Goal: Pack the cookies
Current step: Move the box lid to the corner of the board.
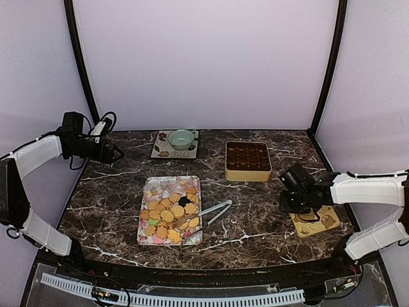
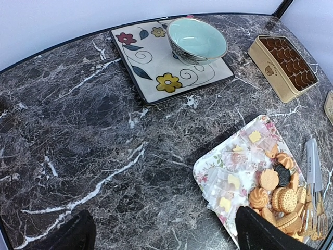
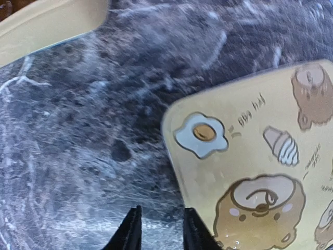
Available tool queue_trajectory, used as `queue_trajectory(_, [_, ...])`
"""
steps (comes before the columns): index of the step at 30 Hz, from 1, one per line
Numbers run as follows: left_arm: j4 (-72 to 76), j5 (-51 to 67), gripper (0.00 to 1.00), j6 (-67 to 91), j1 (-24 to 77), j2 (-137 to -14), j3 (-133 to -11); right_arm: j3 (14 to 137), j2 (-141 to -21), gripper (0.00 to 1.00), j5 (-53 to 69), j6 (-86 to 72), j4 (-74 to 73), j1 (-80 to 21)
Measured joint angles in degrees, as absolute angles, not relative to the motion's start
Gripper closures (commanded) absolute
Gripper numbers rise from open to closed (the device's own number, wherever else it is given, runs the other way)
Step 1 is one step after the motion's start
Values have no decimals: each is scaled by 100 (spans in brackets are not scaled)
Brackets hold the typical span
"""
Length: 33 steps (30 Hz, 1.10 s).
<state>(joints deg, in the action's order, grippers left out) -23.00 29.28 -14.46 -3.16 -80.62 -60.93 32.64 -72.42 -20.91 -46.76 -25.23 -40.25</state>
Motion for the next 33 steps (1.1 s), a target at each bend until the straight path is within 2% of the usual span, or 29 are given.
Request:
queue_trajectory(5, [-2377, 2995, 4, -1472, -316, -8062, -6095, 4683, -7695, 64, -1852, -4145, -2558, -3607])
queue_trajectory(12, [-2510, 3092, 4, -1562, -316, -8062, -6095, 6460, -9087, 69, -1406, -3356, -2231, -2801])
queue_trajectory(19, [-2615, 3159, 4, -1629, -316, -8055, -6095, 6879, -10099, 74, -1164, -2897, -2307, -2357])
queue_trajectory(26, [-2694, 3240, 5, -1678, -316, -8055, -6095, 6954, -10261, 78, -996, -2738, -2331, -2287])
queue_trajectory(33, [-2716, 3262, 5, -1741, -316, -8053, -6095, 6938, -10250, 76, -864, -2692, -2272, -2287])
